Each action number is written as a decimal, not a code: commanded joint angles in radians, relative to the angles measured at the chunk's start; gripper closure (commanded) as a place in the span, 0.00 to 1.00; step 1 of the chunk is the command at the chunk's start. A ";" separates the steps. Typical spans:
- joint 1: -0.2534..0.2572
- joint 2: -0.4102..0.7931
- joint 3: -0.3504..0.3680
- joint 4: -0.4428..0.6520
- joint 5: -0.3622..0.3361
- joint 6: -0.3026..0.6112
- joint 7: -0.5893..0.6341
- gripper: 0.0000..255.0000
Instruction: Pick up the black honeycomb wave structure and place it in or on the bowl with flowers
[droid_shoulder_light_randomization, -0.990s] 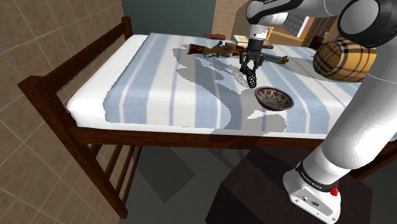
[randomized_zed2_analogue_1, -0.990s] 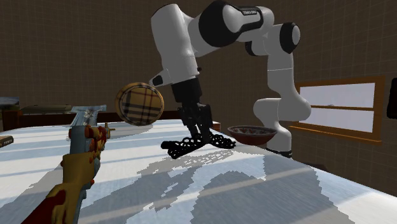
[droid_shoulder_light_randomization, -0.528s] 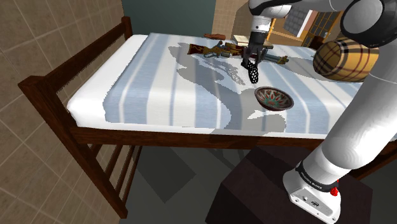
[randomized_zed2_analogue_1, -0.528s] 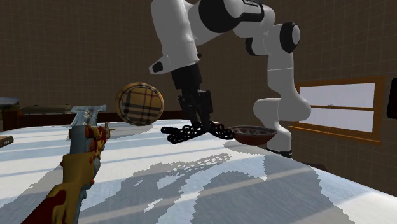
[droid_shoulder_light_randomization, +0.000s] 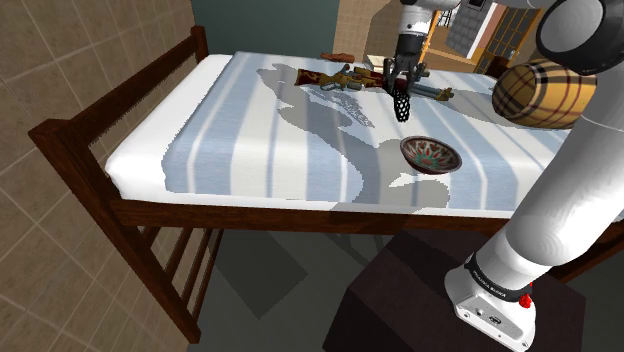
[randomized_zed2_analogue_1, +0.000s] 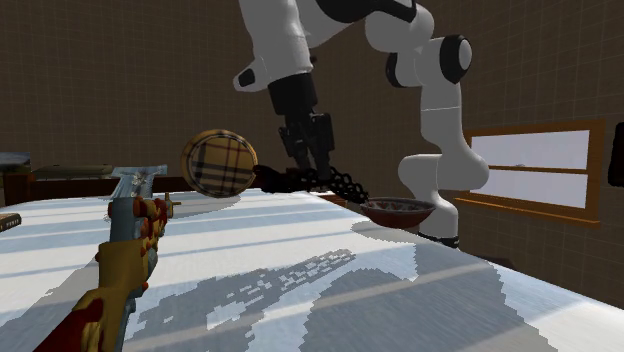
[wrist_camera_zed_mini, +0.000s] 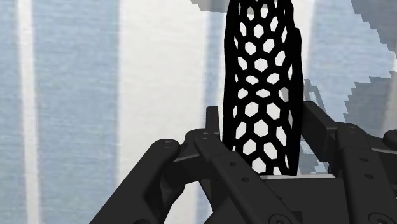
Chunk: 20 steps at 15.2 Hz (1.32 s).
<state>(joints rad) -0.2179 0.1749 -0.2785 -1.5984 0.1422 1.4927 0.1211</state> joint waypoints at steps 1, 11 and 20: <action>0.000 0.001 0.000 0.027 0.001 -0.026 0.004 1.00; 0.026 -0.216 0.012 -0.152 -0.047 -0.051 0.051 1.00; 0.033 -0.587 0.064 -0.489 -0.099 -0.068 0.137 1.00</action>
<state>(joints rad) -0.1838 -0.3628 -0.2215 -2.0458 0.0485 1.4299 0.2481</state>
